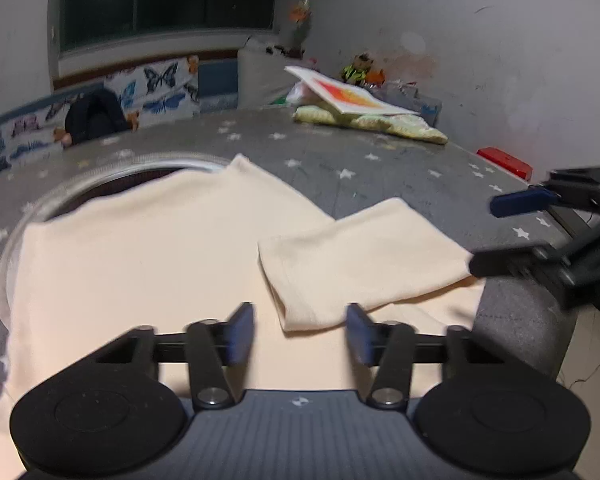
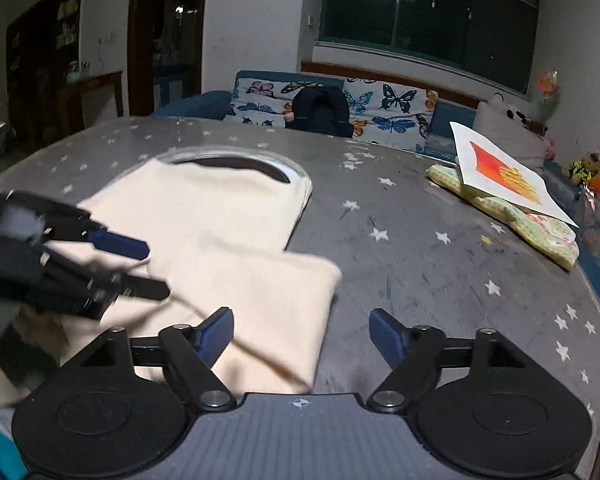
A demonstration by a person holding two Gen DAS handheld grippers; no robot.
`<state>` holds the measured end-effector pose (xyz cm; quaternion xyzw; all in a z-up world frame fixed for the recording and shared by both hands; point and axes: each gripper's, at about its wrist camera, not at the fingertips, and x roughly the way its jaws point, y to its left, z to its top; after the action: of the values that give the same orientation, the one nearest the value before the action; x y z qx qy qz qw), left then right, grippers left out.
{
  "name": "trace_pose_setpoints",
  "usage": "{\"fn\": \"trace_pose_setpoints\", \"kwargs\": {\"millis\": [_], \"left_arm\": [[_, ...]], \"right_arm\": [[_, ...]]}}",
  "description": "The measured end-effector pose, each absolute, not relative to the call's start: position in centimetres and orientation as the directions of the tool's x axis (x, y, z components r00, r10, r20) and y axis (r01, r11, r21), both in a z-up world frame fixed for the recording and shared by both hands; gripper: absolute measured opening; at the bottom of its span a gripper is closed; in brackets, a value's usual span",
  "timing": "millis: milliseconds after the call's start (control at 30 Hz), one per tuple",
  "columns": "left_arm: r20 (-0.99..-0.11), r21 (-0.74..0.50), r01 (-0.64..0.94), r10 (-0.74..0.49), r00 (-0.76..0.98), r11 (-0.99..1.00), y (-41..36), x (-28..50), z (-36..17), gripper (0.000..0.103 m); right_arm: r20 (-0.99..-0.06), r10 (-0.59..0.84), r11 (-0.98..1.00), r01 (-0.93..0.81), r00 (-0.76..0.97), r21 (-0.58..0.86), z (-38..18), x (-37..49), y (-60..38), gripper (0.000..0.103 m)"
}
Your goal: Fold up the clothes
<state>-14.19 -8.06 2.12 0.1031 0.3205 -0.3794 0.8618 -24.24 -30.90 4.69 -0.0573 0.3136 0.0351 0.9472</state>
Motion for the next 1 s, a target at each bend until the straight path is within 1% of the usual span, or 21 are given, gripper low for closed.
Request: {"fn": "trace_pose_setpoints", "kwargs": {"millis": [67, 100, 133, 167, 233, 367, 567, 733, 867, 900, 1000], "left_arm": [[-0.625, -0.065, 0.721, -0.591, 0.509, 0.69, -8.1, -14.1, 2.1, 0.015], [-0.623, -0.069, 0.723, -0.596, 0.507, 0.688, -8.2, -14.0, 2.1, 0.015], [-0.617, -0.073, 0.721, -0.599, 0.51, 0.69, -8.1, -14.0, 2.4, 0.011], [-0.611, -0.076, 0.718, -0.601, 0.515, 0.692, -8.1, -14.0, 2.8, 0.009], [-0.591, -0.084, 0.713, -0.611, 0.527, 0.697, -8.0, -14.0, 3.7, 0.009], [-0.508, -0.096, 0.717, -0.653, 0.562, 0.691, -7.4, -14.3, 6.9, 0.008], [-0.388, -0.092, 0.738, -0.706, 0.592, 0.669, -6.6, -15.2, 11.7, 0.008], [-0.321, -0.085, 0.734, -0.716, 0.62, 0.674, -4.6, -16.5, 13.8, 0.008], [-0.319, -0.092, 0.706, -0.692, 0.648, 0.703, -2.3, -17.3, 13.6, 0.008], [-0.328, -0.093, 0.697, -0.683, 0.653, 0.711, -1.7, -17.5, 13.3, 0.008], [-0.393, -0.103, 0.656, -0.636, 0.664, 0.748, -0.2, -17.5, 11.5, 0.008]], "right_arm": [[-0.596, 0.035, 0.99, -0.111, 0.802, -0.091, 4.4, -24.8, -30.8, 0.084], [-0.598, 0.041, 0.99, -0.113, 0.801, -0.085, 4.2, -24.8, -30.6, 0.084], [-0.599, 0.046, 0.99, -0.116, 0.799, -0.079, 4.0, -24.8, -30.3, 0.085], [-0.6, 0.05, 0.991, -0.115, 0.799, -0.071, 3.8, -24.8, -30.2, 0.086], [-0.6, 0.054, 0.991, -0.115, 0.799, -0.063, 3.5, -24.7, -29.9, 0.086], [-0.592, 0.049, 0.992, -0.11, 0.804, -0.068, 2.7, -24.6, -29.1, 0.089], [-0.588, 0.004, 0.987, -0.098, 0.809, -0.127, 1.2, -23.8, -27.9, 0.09], [-0.576, -0.049, 0.98, -0.073, 0.816, -0.185, 1.1, -24.1, -27.7, 0.091], [-0.568, -0.08, 0.971, -0.065, 0.819, -0.23, 1.3, -24.5, -27.8, 0.091], [-0.566, -0.084, 0.969, -0.064, 0.82, -0.237, 1.3, -24.6, -27.8, 0.092], [-0.561, -0.096, 0.964, -0.064, 0.822, -0.259, 1.3, -25.0, -27.8, 0.093]]}}
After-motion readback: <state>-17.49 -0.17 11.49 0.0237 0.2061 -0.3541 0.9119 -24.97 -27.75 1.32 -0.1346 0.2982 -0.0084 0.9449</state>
